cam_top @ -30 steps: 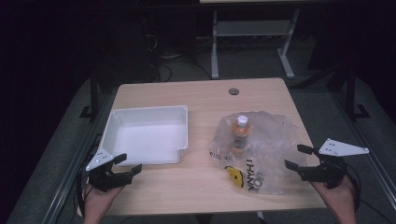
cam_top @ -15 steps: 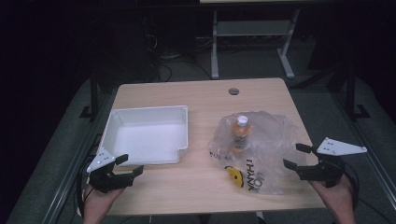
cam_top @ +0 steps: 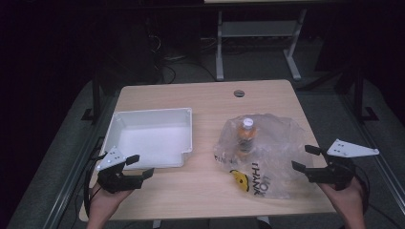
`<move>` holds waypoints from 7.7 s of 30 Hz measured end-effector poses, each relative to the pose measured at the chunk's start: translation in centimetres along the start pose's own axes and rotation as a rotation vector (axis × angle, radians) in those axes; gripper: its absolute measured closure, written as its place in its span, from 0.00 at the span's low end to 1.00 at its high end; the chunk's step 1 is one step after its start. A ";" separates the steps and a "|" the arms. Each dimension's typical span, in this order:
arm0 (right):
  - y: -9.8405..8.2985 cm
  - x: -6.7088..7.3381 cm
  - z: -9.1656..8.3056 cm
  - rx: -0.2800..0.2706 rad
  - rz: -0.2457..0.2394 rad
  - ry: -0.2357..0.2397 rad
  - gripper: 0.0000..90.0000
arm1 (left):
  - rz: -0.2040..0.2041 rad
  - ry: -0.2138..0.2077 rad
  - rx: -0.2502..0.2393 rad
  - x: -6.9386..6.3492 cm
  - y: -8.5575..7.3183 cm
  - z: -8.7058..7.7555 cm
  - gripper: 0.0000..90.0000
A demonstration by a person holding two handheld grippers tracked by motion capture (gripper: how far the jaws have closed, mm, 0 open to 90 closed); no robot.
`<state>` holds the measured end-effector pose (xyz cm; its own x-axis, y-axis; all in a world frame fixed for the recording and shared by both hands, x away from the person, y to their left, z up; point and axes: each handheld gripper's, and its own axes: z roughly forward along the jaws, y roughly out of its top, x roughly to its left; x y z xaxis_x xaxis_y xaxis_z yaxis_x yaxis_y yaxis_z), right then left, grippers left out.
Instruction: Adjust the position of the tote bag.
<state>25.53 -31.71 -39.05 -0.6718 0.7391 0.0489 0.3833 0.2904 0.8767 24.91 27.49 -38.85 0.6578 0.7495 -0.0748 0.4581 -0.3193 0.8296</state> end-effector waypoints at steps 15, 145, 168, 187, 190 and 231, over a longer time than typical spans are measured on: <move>0.2 -0.1 -0.1 -0.002 -0.012 -0.001 0.23 | 0.081 -0.078 0.035 -1.1 3.0 1.5 0.27; 0.1 -0.6 -0.9 0.010 -0.049 -0.003 0.31 | 0.354 -0.218 0.281 -6.6 14.1 19.7 1.00; -0.1 -0.4 0.0 0.075 -0.071 0.033 0.46 | 0.357 -0.208 0.292 -6.4 14.3 19.9 1.00; -0.2 0.0 0.6 0.144 -0.117 0.076 0.98 | 0.312 -0.208 0.240 -5.6 15.2 18.0 0.82; -0.3 0.0 0.7 0.148 -0.113 0.080 0.98 | 0.297 -0.203 0.232 -5.2 15.5 17.3 0.75; 0.0 0.2 0.4 0.124 -0.133 0.089 0.98 | 0.466 -0.244 0.252 -10.7 18.7 19.5 0.93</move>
<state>25.65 -31.27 -39.26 -0.7732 0.6340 -0.0164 0.3591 0.4589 0.8127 38.06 2.19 -33.30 0.9289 0.3515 0.1164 0.1960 -0.7336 0.6507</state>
